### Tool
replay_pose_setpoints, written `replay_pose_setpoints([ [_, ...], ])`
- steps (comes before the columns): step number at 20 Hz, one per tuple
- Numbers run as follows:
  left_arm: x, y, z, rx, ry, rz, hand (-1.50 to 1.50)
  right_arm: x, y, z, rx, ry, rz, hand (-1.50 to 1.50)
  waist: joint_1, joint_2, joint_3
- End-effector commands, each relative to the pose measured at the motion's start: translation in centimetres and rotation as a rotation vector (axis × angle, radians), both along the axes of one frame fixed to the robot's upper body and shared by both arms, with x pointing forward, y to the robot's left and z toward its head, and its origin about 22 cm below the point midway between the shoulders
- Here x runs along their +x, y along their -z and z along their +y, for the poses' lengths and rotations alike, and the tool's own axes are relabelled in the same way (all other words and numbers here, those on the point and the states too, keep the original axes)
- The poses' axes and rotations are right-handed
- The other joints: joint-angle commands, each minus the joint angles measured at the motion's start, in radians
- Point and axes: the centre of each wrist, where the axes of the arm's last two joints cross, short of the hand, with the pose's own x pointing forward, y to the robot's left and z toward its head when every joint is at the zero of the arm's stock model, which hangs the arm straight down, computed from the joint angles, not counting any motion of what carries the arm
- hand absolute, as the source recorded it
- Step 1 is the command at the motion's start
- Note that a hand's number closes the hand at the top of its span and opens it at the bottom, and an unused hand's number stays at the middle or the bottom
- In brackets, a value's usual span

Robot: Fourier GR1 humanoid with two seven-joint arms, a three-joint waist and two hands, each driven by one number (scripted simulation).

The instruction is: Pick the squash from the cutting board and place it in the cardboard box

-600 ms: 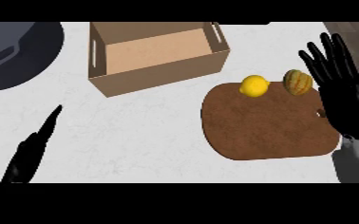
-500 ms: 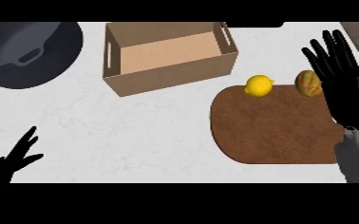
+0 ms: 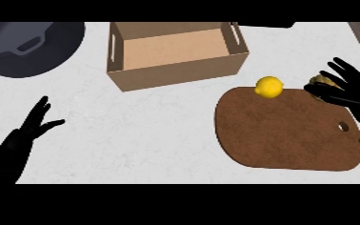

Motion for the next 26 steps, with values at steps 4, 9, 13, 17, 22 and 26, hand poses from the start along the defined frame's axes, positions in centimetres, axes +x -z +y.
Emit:
replay_pose_setpoints([
  [4,3.8,-0.9,-6.0,-0.086,0.029,-0.063,0.00,2.8,-1.1,-5.2,-0.004,0.123,0.313,-1.50,0.000,0.001,0.022],
  [9,3.7,-0.5,-6.3,-0.065,0.049,-0.053,0.00,3.3,-4.5,-7.5,-0.168,-0.189,0.489,-1.50,0.025,-0.002,0.022],
  [13,4.3,-0.9,-7.7,-0.072,0.074,-0.064,0.00,3.3,-4.9,-8.7,-0.175,-0.427,0.607,-1.50,0.038,0.005,0.025],
  [17,4.6,-0.9,-8.2,-0.079,0.071,-0.068,0.00,4.4,-5.4,-8.4,-0.156,-0.661,0.719,-1.50,0.057,0.004,0.024],
  [22,5.4,-0.6,-8.2,-0.071,0.059,-0.069,0.00,5.8,-5.9,-8.2,-0.116,-0.861,0.794,-1.50,0.034,-0.001,0.021],
  [26,5.2,-0.2,-8.4,-0.083,0.072,-0.065,0.00,7.1,-5.9,-7.8,-0.099,-0.880,0.862,-1.50,0.048,0.000,0.020],
])
